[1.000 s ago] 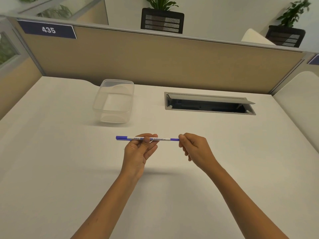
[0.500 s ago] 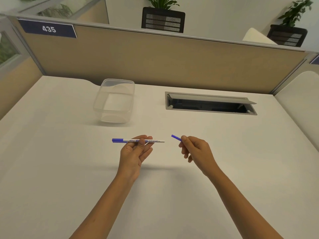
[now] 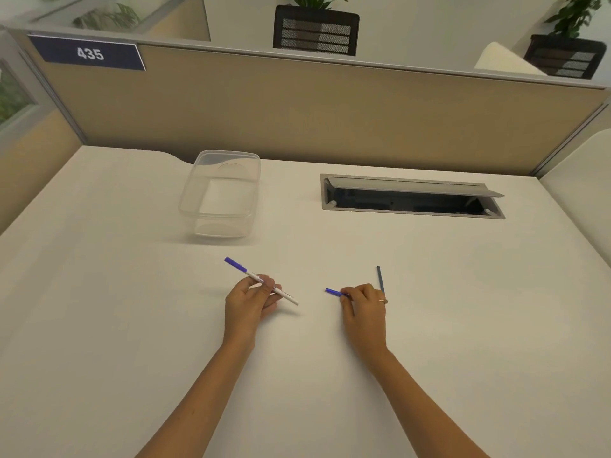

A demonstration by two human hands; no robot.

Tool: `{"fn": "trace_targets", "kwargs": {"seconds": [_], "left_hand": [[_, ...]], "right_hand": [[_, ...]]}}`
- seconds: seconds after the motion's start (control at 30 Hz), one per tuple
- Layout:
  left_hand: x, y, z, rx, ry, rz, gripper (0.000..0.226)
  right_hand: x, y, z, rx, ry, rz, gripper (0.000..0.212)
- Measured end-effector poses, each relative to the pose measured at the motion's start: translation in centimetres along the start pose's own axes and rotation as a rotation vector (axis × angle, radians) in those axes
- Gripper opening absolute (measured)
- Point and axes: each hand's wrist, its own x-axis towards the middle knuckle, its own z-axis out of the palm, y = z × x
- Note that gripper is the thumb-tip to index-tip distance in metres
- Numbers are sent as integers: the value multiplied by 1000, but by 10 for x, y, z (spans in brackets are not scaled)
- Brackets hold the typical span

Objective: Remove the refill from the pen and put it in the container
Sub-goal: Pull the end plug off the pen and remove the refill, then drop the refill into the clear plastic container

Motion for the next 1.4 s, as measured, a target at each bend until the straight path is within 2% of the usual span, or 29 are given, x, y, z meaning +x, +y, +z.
{"fn": "trace_targets", "kwargs": {"seconds": [0.13, 0.27, 0.37, 0.5, 0.57, 0.77, 0.97, 1.1, 1.23, 1.4], "left_hand": [[6, 9, 10, 241, -68, 142, 12], [0, 20, 25, 348, -29, 430, 12], [0, 19, 32, 482, -22, 604, 12], [10, 7, 36, 824, -156, 474, 14], [12, 8, 39, 839, -148, 472, 16], [5, 28, 47, 653, -43, 681, 19], [13, 2, 37, 891, -219, 453, 13], [12, 8, 41, 820, -161, 496, 14], [14, 23, 41, 524, -94, 488, 12], [18, 41, 27, 144, -10, 330, 12]], "right_hand": [[-1, 3, 4, -52, 35, -40, 16], [-2, 2, 4, -70, 43, -68, 29], [-2, 1, 4, -71, 36, -73, 31], [-2, 2, 4, -81, 15, -48, 22], [-2, 2, 5, -82, 9, -41, 18], [-2, 3, 5, -93, 7, -50, 16], [-2, 3, 6, -95, 8, -62, 27], [-1, 4, 7, -104, 2, -51, 21], [-1, 4, 6, -101, 14, -65, 29], [0, 6, 7, -106, 17, -71, 29]]}}
